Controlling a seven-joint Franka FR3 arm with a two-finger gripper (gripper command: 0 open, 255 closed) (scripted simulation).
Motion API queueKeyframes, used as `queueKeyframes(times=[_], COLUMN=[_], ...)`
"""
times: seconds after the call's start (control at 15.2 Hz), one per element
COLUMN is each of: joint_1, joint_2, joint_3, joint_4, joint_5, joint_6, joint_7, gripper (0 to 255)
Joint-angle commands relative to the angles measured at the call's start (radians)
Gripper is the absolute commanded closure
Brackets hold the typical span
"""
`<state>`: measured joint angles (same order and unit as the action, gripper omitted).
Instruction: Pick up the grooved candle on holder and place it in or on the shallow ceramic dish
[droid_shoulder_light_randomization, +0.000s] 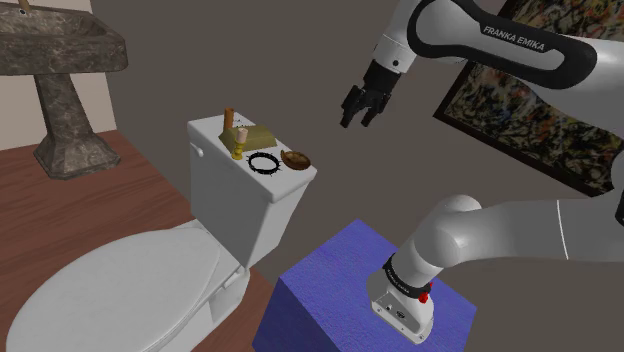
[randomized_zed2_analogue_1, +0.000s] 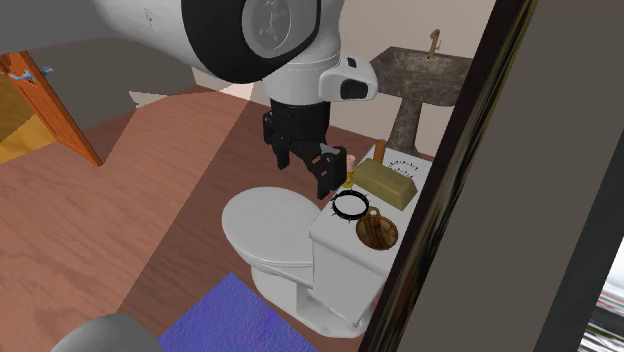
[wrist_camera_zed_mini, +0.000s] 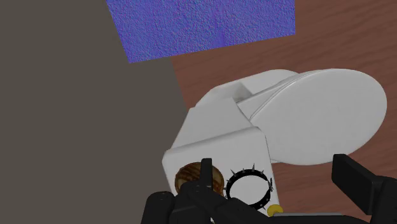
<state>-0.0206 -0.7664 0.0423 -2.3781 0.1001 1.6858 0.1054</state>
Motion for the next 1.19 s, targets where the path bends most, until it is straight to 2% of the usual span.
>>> queueKeyframes(times=[0.0, 0.59, 1.12], joint_1=[0.0, -0.006, -0.015], joint_2=[0.0, 0.313, 0.623], joint_3=[0.0, 0.096, 0.161], joint_4=[0.0, 0.082, 0.248], joint_5=[0.0, 0.014, -0.036], joint_6=[0.0, 0.232, 0.372], joint_7=[0.0, 0.123, 0.25], gripper=[0, 0, 0])
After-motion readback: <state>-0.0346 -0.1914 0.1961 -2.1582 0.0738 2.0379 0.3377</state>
